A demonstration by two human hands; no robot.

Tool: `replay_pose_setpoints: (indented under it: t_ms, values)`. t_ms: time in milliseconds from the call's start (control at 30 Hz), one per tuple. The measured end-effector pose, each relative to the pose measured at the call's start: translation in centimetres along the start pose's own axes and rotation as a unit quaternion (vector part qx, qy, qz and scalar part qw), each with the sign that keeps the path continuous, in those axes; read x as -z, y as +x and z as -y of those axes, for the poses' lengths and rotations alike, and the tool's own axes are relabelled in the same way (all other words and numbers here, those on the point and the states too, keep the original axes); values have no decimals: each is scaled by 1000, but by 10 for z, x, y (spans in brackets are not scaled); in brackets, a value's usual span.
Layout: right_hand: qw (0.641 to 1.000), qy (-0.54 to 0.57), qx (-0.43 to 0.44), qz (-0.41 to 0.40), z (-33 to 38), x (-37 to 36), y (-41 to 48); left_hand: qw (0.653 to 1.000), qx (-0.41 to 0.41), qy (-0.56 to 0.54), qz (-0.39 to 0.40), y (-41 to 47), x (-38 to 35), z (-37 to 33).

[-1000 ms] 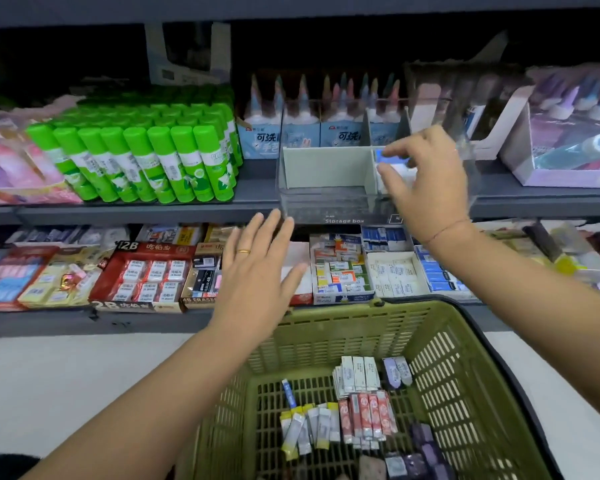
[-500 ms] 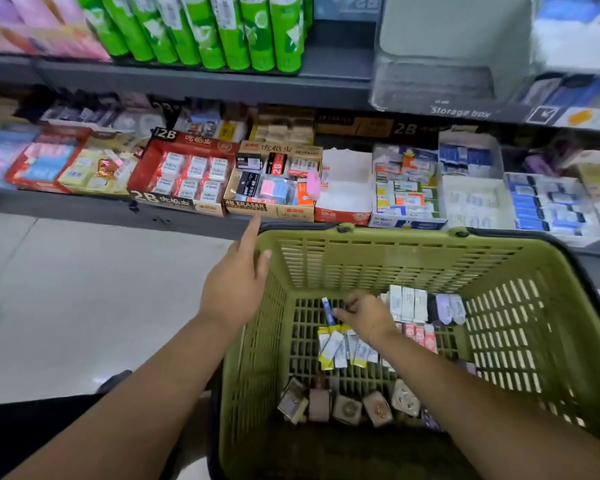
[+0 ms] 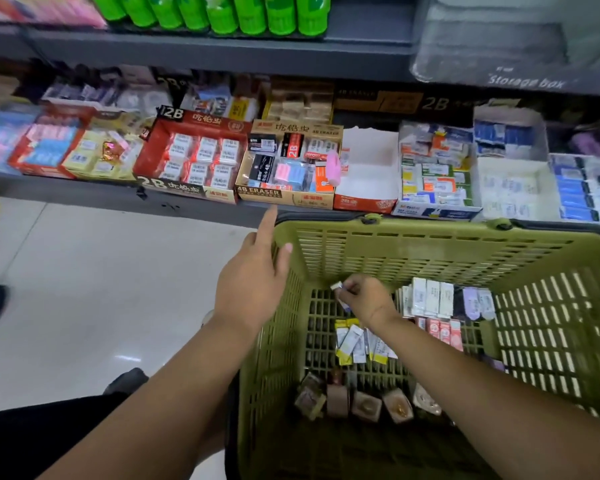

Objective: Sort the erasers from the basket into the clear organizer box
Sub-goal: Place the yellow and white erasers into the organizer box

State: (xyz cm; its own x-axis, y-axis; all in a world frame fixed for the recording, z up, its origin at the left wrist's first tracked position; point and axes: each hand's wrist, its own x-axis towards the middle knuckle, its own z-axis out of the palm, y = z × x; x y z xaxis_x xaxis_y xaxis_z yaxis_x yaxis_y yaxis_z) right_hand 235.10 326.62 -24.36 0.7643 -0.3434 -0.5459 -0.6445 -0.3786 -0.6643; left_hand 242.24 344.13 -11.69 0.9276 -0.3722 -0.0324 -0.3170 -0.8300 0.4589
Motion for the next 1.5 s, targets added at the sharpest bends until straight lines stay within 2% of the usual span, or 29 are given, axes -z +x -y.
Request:
replay_pose_setpoints:
  t_ms: [100,233,300,333,433,500,567,633,733,867,933,967,1200,1500]
  values:
    - [994,78,79,20,19,19,-26,1000,0,14,-3,0,-4,4]
    - [980,87,171,43,58,67,-71,998,27,31,42,-3,-3,3]
    - [973,88,210,28,83,101,-92,993,22,104,47,0,5,-8]
    - [968,91,232,13,95,120,-103,990,8,135,26,3,10,-19]
    - [949,94,296,-50,127,181,-130,986,-122,66,-95,9,32,-76]
    - [934,104,329,-96,141,222,-144,955,-245,30,-165,15,49,-125]
    - [918,106,349,-158,148,262,-151,921,-331,46,-200,24,63,-166]
    - [902,84,350,-239,151,298,-151,910,-357,97,-190,36,75,-197]
    - [883,16,333,-329,151,336,-143,916,-341,172,-125,54,79,-220]
    - [846,-153,329,-391,154,358,-127,913,-321,237,-89,67,68,-221]
    - [823,-250,318,-399,153,360,-118,912,-323,236,-93,68,68,-221]
    - [822,-271,309,-394,153,360,-115,911,-326,233,-96,68,68,-220]
    - [841,-243,323,-359,153,366,-110,906,-335,232,-113,71,64,-222]
    - [851,-238,284,-373,157,368,-103,906,-340,226,-113,75,61,-220]
